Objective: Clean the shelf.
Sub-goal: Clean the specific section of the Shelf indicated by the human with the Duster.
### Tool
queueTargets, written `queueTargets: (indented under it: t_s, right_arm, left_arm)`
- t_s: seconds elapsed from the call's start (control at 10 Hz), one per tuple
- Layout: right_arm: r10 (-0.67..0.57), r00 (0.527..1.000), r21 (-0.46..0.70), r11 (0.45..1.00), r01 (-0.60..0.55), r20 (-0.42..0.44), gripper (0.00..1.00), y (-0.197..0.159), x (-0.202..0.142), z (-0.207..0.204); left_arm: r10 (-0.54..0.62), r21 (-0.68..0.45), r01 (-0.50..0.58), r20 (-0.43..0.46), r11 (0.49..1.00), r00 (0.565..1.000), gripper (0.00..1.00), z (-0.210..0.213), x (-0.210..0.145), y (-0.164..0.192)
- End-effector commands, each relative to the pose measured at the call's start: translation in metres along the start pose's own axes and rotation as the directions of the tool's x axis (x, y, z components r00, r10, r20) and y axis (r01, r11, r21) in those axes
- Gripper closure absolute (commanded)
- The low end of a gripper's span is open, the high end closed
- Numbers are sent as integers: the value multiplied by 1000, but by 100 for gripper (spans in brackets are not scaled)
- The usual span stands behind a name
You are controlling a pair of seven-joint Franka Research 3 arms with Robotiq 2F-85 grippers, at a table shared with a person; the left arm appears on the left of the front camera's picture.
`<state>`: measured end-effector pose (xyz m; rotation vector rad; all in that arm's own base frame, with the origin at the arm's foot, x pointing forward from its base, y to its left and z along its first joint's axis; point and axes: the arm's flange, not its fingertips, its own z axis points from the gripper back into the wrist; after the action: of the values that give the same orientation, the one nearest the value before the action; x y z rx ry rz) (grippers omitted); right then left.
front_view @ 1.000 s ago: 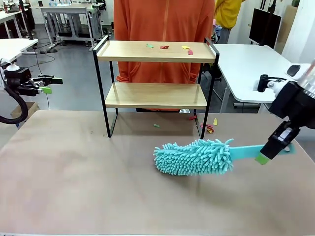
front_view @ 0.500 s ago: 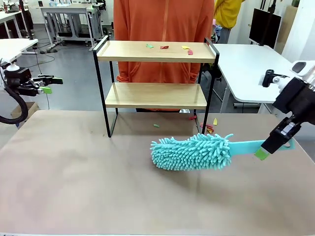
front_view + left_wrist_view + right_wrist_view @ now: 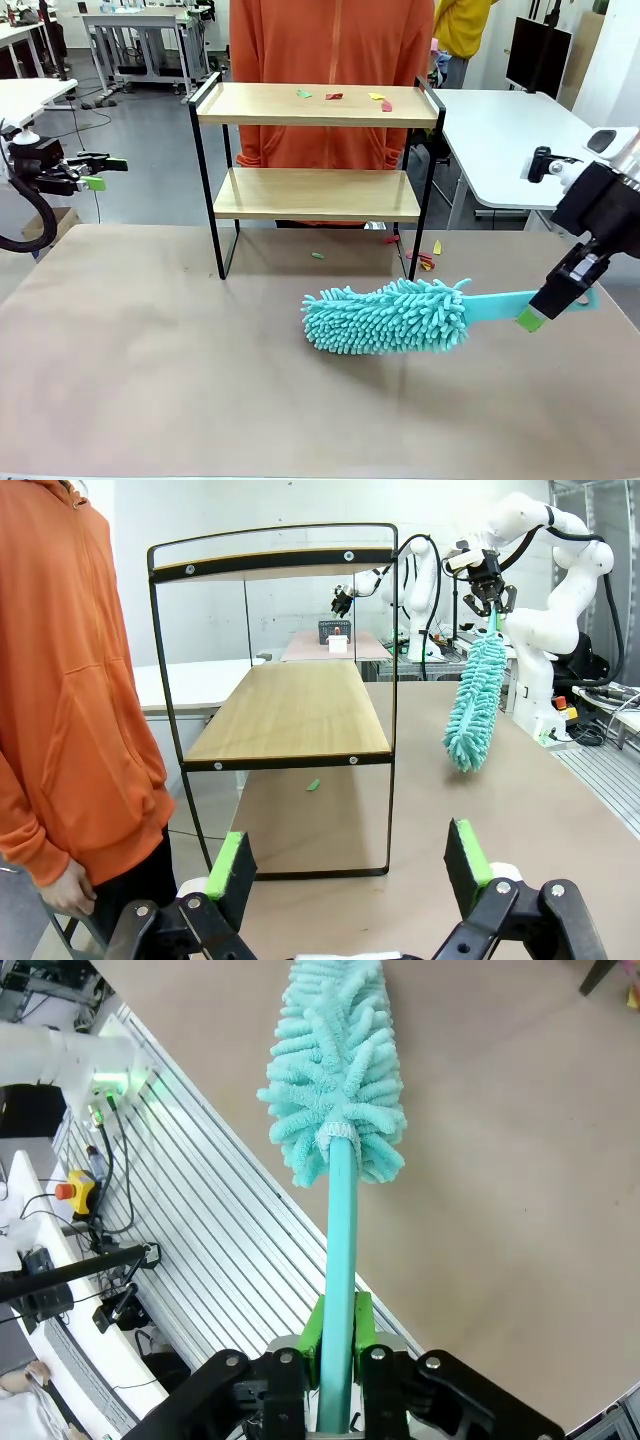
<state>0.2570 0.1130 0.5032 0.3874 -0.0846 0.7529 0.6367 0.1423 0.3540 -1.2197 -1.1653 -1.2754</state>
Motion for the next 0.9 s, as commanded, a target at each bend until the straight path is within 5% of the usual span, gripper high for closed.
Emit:
queueTargets:
  t_s: [0.0,0.8]
  right_arm:
    - [-3,1000,-16,1000,3,-8,87,2,-2,1]
    - [-3,1000,-16,1000,3,-8,87,2,-2,1]
  left_arm:
    - [0,-5,0,-2,1000,1000,0,-1,3,-2]
    - [0,-5,0,-2,1000,1000,0,-1,3,-2]
